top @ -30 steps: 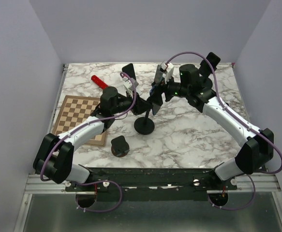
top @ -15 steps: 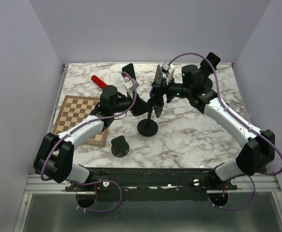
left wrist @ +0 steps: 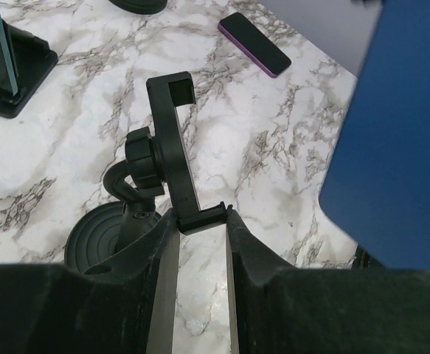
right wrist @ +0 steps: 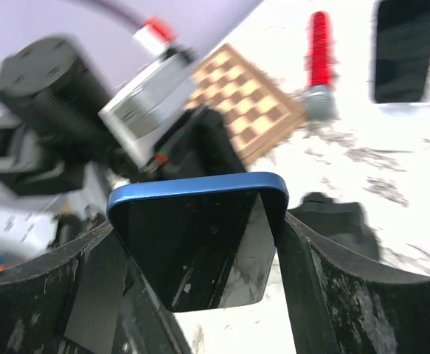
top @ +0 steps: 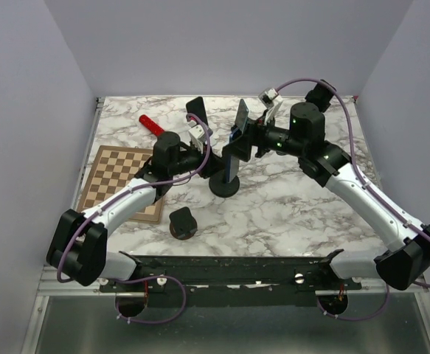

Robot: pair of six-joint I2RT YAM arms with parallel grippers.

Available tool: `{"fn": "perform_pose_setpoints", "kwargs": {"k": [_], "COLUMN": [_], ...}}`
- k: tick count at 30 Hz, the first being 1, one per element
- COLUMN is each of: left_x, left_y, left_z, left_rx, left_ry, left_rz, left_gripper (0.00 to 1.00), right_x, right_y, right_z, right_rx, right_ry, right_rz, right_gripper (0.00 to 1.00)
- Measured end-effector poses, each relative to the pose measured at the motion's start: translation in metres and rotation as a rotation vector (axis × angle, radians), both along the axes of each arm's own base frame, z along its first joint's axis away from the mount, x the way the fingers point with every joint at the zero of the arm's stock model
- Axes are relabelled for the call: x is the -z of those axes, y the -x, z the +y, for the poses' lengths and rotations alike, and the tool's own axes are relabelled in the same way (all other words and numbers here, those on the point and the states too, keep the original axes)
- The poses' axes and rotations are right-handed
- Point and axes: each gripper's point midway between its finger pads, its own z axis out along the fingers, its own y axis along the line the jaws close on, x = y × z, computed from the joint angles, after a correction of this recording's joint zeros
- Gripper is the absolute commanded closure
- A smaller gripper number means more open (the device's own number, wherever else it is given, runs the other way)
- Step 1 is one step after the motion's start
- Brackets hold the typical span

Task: Remove the phone from the phone stand

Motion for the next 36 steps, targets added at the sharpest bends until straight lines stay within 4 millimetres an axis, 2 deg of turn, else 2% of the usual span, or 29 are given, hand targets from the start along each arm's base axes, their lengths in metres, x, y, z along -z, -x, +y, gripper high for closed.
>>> {"fn": "perform_pose_setpoints", "kwargs": {"k": [3,6,9,12,14,17,20,23,24,25,30,36], "left_x": [0.001,0.000,0.002,0.002,0.002,0.002,0.004,0.003,0.000,-0.005,-0.036,-0.079], "left_y": [0.003,0.007,0.011,0.010,0.010,0.009,0.006,0.002,0.001,0.001,0.008,0.014], "left_z": [0.004,0.009,0.013,0.016,0.017,0.017,0.020,0.025,0.027,0.029,0.036,0.055], "left_rx": [-0.010,-0.013,-0.019,-0.030,-0.037,-0.046,-0.073,-0.113,-0.127,-0.140,-0.172,-0.280], "left_ry": [-0.023,-0.045,-0.078,-0.101,-0.115,-0.129,-0.140,-0.152,-0.152,-0.148,-0.104,-0.047], "left_rz": [-0.007,-0.014,-0.019,-0.017,-0.013,-0.005,0.001,-0.004,-0.010,-0.020,-0.085,-0.172], "left_gripper": [1.00,1.00,1.00,0.98,0.87,0.61,0.47,0.21,0.09,0.02,0.02,0.02], "right_x": [-0.007,-0.009,0.003,0.026,0.042,0.068,0.101,0.130,0.136,0.141,0.156,0.193], "right_y": [-0.024,-0.047,-0.062,-0.067,-0.068,-0.071,-0.075,-0.076,-0.075,-0.075,-0.082,-0.087], "right_z": [-0.020,-0.052,-0.088,-0.121,-0.140,-0.166,-0.193,-0.218,-0.226,-0.233,-0.262,-0.300], "right_rx": [0.194,0.421,0.617,0.768,0.842,0.939,1.003,1.049,1.063,1.075,1.132,1.180], "right_ry": [0.045,0.112,0.214,0.349,0.437,0.566,0.682,0.768,0.786,0.800,0.810,0.855], "right_rz": [0.003,-0.013,-0.015,0.014,0.032,0.061,0.121,0.188,0.208,0.225,0.305,0.442], "right_gripper": [0.99,0.99,0.99,0.99,0.99,0.99,0.99,0.99,0.99,0.99,0.99,0.99]}}
